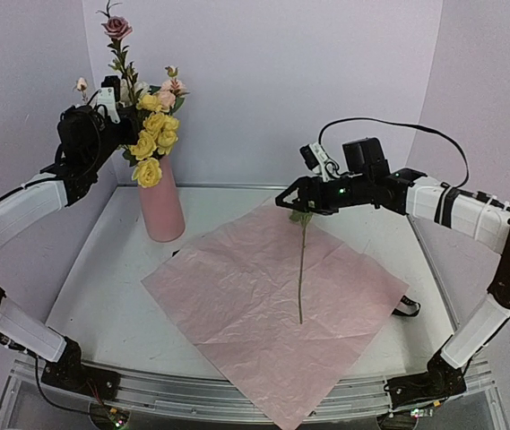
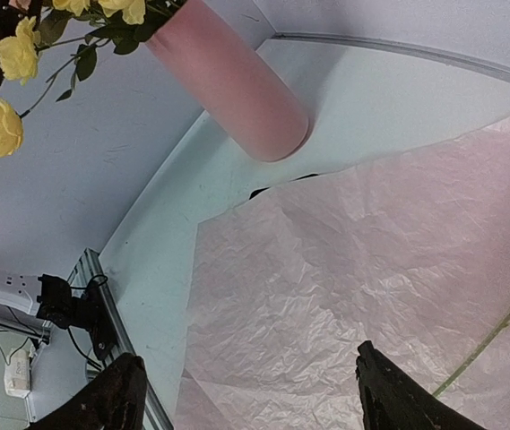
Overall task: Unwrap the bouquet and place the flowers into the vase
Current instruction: Insert the fake flower into the vase.
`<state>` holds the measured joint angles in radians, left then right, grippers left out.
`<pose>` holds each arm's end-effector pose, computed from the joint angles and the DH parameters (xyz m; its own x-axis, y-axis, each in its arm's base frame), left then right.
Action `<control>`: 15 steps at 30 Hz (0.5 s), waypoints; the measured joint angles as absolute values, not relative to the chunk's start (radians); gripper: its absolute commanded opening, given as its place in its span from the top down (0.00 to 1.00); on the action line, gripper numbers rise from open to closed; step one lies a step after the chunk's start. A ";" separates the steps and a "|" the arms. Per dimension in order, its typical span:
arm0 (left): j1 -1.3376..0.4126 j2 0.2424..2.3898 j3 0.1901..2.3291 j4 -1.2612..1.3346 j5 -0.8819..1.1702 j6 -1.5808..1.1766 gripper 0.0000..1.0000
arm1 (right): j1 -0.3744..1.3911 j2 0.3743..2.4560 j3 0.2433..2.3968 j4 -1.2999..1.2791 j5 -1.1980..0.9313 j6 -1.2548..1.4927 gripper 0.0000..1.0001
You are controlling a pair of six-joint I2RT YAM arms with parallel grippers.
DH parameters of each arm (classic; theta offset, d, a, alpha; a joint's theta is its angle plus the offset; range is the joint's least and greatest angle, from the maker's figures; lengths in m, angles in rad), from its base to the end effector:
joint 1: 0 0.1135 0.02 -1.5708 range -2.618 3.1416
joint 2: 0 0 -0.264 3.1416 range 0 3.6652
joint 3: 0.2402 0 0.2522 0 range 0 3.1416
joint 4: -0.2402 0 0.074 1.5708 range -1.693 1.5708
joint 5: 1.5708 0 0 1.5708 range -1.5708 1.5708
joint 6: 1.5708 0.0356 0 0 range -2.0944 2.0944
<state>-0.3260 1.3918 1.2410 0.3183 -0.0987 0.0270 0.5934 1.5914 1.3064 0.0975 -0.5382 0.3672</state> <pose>0.3157 -0.1030 0.4140 0.1640 -0.0271 -0.9861 0.2223 0.9749 0.0102 0.3049 0.2277 0.3467 -0.4665 0.0572 -0.8827 -0.7823 0.4390 0.4419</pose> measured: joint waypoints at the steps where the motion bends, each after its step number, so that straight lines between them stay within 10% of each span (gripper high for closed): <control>1: -0.326 1.392 1.236 0.320 -0.098 0.027 0.98 | 0.593 1.595 1.306 0.097 -0.539 0.367 0.18; 15: -0.326 1.388 1.194 0.331 -0.125 -0.052 0.76 | 0.590 1.605 1.306 0.097 -0.550 0.368 0.18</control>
<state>-0.3260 1.3878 1.1942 0.3313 -0.1251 -0.0515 0.5896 1.6047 1.3064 0.0971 -0.5496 0.3676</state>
